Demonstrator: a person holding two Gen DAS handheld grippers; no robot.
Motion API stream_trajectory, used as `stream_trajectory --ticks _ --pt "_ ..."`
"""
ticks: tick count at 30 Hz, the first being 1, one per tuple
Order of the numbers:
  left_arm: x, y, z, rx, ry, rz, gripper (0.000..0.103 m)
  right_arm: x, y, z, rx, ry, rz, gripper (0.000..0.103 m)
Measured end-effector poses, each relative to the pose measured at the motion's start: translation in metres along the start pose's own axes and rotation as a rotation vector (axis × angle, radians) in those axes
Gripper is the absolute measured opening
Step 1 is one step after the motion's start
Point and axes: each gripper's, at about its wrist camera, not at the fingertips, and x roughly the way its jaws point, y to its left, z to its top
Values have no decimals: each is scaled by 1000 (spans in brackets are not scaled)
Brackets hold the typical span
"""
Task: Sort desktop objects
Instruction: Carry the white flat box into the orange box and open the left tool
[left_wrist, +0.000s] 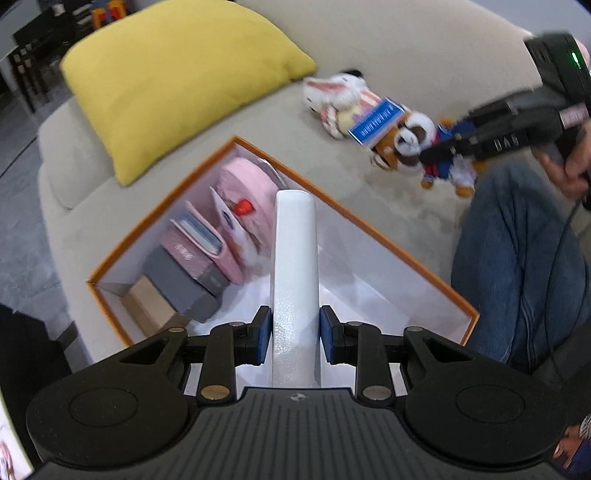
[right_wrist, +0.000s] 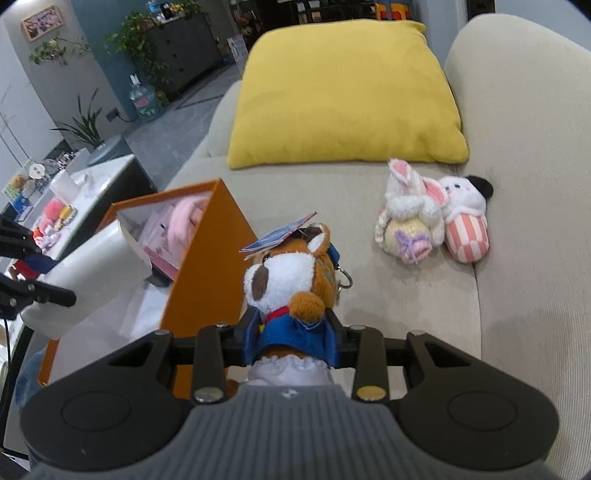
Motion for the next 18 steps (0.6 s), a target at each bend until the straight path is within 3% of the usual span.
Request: stream_trajectory --ticks 18 --pt "50 -15 -23 259 30 26 32 26 14 9 -59 75 -47 38"
